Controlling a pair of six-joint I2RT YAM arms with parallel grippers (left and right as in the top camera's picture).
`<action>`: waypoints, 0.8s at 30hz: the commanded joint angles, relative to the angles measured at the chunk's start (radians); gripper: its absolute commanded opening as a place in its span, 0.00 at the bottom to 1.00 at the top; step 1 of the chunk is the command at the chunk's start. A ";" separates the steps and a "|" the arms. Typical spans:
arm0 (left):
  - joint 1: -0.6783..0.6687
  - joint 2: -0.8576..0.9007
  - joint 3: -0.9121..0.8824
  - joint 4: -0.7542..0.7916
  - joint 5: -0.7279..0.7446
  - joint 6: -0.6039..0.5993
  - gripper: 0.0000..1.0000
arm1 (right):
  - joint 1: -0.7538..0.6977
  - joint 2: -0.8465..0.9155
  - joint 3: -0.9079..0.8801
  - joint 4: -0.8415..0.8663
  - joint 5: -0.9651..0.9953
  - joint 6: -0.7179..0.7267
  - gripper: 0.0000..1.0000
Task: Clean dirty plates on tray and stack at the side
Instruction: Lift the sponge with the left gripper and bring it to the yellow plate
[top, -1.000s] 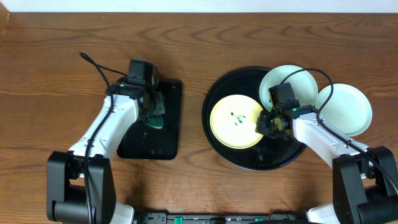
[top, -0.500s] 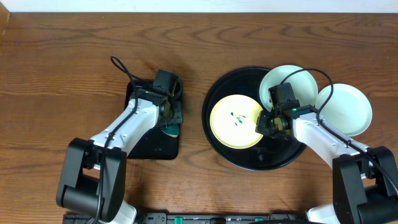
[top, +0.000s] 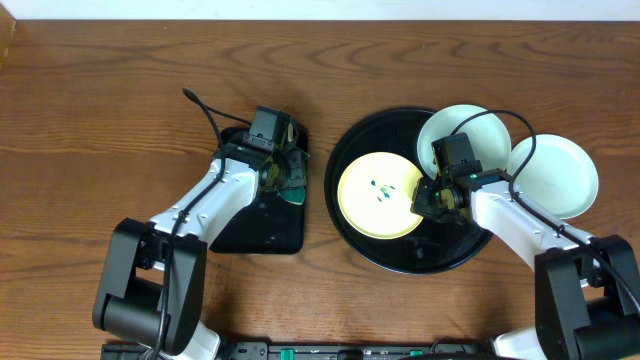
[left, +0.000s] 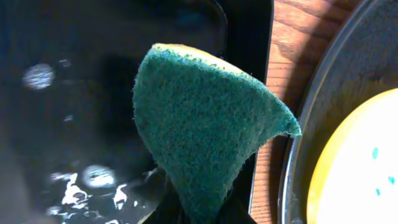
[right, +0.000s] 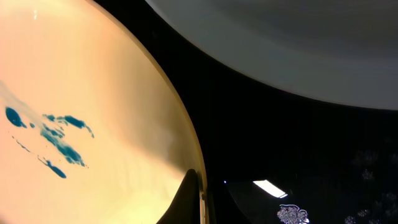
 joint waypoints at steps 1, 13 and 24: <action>-0.005 0.005 -0.004 0.005 0.035 -0.009 0.07 | 0.009 0.027 -0.029 -0.001 0.000 0.000 0.01; -0.005 -0.053 0.092 -0.127 0.012 0.085 0.08 | 0.009 0.027 -0.029 -0.001 -0.001 0.000 0.01; -0.077 -0.079 0.131 -0.012 0.156 0.019 0.08 | 0.009 0.027 -0.029 -0.001 -0.004 0.001 0.01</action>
